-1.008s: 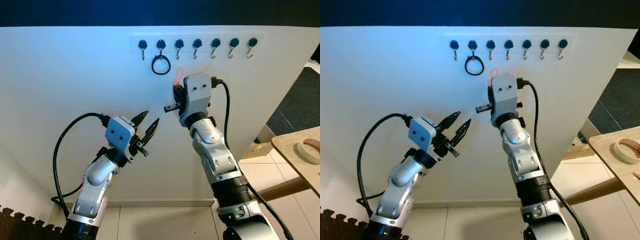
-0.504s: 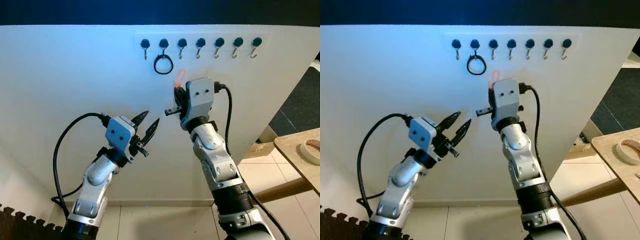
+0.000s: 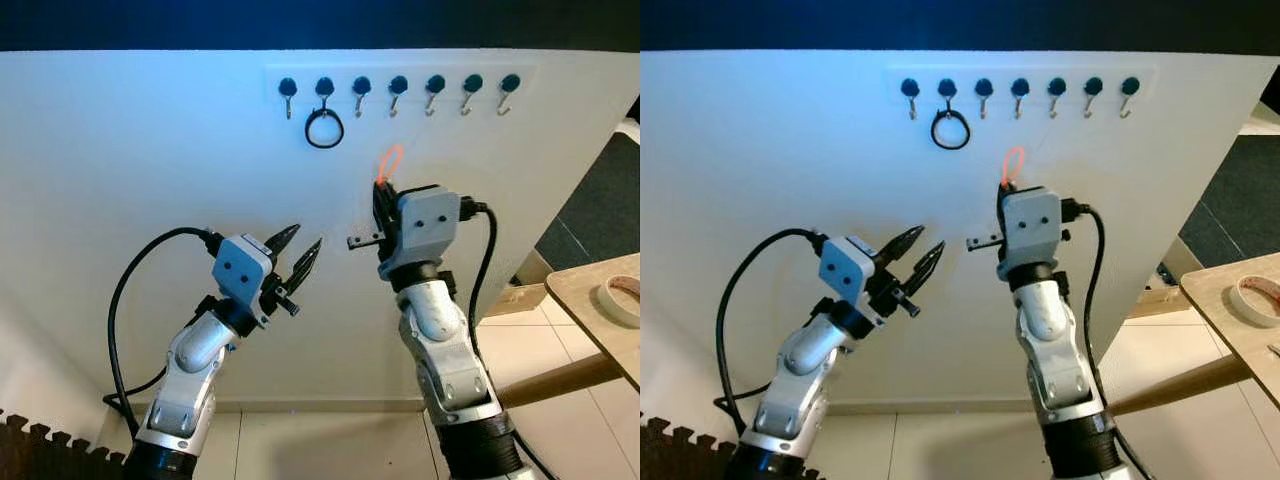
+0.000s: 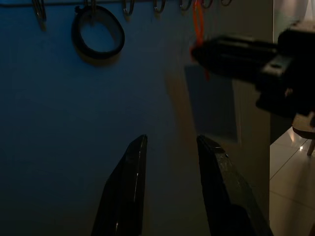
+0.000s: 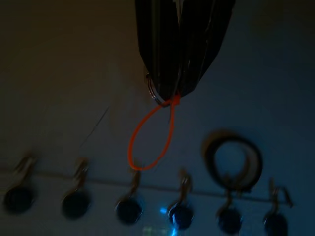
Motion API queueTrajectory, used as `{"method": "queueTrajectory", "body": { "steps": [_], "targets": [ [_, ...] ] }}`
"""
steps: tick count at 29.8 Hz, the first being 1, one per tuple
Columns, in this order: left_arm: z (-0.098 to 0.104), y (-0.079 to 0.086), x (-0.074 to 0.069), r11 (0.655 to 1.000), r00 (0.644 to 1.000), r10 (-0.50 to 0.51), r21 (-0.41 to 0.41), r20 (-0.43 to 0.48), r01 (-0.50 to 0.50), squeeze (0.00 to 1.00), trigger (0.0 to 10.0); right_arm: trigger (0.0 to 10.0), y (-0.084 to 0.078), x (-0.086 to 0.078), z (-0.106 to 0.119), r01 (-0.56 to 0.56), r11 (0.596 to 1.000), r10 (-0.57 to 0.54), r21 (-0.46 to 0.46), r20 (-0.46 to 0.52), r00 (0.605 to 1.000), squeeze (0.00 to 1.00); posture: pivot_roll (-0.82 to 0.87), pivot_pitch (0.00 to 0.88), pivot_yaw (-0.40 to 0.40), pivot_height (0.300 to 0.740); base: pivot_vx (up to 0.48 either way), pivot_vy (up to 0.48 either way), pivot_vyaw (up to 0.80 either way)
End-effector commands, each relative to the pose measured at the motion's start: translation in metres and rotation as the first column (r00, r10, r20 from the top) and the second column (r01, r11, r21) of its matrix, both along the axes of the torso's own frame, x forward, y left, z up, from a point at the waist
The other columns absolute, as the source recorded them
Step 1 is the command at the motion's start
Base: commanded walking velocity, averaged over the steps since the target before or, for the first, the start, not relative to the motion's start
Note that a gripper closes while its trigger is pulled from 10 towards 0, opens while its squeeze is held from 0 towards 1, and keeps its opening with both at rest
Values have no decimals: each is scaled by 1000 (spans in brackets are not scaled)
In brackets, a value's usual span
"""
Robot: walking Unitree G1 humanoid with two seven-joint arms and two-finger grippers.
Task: Hang keys on a hook
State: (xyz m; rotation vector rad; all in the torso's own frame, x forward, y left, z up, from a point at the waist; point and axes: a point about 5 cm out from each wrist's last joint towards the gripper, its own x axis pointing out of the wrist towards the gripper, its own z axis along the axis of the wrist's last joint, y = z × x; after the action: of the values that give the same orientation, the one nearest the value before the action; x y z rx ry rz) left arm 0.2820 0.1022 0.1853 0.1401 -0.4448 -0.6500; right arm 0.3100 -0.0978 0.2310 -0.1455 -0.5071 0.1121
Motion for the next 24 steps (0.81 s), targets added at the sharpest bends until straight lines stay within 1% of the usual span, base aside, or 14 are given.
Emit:
{"method": "queueTrajectory", "body": {
  "steps": [1,2,4,5,10,12,13,17,20,24],
  "targets": [
    [-3,0,-1,1000,1000,-12,8,-9,12,0,10000,0,-2,0,5,30,999,-30,-18,17,999,0,29,92,8,740,0,0,0],
    [-2,-1,0,1000,1000,-13,8,-8,13,0,10000,0,-1,5,9,58,995,-58,-78,3,998,0,29,91,7,740,0,0,0],
    [-2,-1,0,1000,1000,-13,7,-7,13,0,10000,0,0,8,14,72,988,-72,-133,5,997,0,30,91,4,740,0,0,0],
    [-2,-1,0,1000,1000,-13,7,-7,13,0,10000,0,0,8,14,72,988,-72,-133,5,997,0,30,91,4,740,0,0,0],
    [-2,-1,0,1000,1000,-14,8,-9,14,0,10000,0,3,15,25,95,970,-92,-225,25,995,0,30,92,2,740,0,0,0],
    [-2,-1,0,1000,1000,-14,8,-9,14,0,10000,0,3,15,25,95,970,-92,-225,25,995,0,30,92,2,740,0,0,0],
    [-2,-1,0,1000,1000,-16,9,-10,16,0,10000,0,5,19,30,105,963,-101,-250,28,995,0,29,89,1,740,0,0,0],
    [-3,-2,0,1000,1000,-19,10,-10,19,0,10000,0,7,23,33,114,955,-112,-273,21,993,0,29,87,0,740,0,0,0],
    [-3,-2,0,1000,1000,-24,11,-12,24,0,10000,0,7,29,35,128,944,-139,-303,-15,990,0,29,84,-2,740,0,0,0],
    [-3,-3,-1,1000,1000,-27,12,-14,28,0,10000,0,7,33,36,131,942,-154,-309,-52,987,0,28,82,-4,740,0,0,0]
  ]
}}
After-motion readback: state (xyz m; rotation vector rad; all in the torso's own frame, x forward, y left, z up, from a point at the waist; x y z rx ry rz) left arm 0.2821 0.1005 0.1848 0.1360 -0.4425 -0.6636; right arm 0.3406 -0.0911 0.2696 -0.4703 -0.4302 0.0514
